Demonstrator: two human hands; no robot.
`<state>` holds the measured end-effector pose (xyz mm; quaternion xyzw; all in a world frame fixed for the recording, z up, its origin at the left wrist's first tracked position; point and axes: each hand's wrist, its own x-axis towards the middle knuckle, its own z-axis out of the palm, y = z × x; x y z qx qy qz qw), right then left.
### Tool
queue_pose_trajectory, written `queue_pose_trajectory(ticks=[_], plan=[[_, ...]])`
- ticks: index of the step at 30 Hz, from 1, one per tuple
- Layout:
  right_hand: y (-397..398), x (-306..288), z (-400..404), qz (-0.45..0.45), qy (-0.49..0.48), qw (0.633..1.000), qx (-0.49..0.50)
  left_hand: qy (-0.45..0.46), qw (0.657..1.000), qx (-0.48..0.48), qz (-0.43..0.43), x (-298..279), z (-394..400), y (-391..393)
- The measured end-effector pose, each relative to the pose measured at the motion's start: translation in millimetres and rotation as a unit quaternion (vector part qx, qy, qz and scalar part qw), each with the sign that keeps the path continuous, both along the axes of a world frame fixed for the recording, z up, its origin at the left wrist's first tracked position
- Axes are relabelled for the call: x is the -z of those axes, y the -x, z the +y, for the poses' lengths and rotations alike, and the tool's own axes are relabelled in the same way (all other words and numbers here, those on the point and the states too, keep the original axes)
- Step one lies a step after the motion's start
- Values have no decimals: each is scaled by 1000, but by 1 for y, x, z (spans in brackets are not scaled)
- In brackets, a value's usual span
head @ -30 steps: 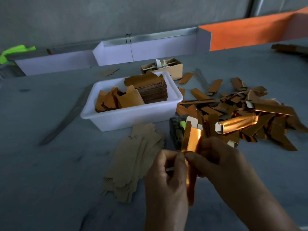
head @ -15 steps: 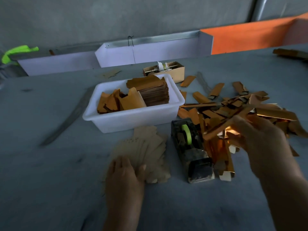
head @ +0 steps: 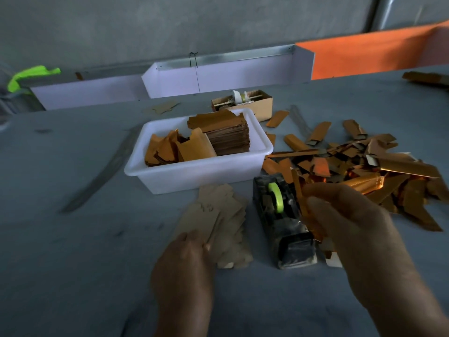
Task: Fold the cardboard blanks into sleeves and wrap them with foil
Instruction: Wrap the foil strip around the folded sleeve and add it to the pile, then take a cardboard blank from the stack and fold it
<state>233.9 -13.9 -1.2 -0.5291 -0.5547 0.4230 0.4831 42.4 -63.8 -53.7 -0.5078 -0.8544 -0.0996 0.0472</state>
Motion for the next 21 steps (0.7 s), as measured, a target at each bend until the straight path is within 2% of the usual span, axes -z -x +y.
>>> queue_pose_trajectory(ticks=[5, 7, 10, 14, 17, 20, 21], plan=[[20, 2, -13, -6, 42, 990, -135, -32, 998, 8, -47, -2, -1, 2], [27, 6, -17, -6, 65, 984, -168, -104, 991, 26, -77, -3, -1, -3], [40, 15, -22, 76, 154, 964, -202, -237, 966, 86, -56, -10, -5, -21], [46, 16, -23, 202, 247, 923, -215, -268, 941, 193, -71, -16, -8, -53], [38, 14, -19, 290, 266, 897, -204, -282, 919, 228, -155, -19, -7, -54], [32, 14, -17, 323, 282, 880, -203, -354, 867, 149, -317, -26, -6, -48], [31, 14, -16, 324, 286, 879, -203, -367, 858, 115, -341, -27, -7, -44]])
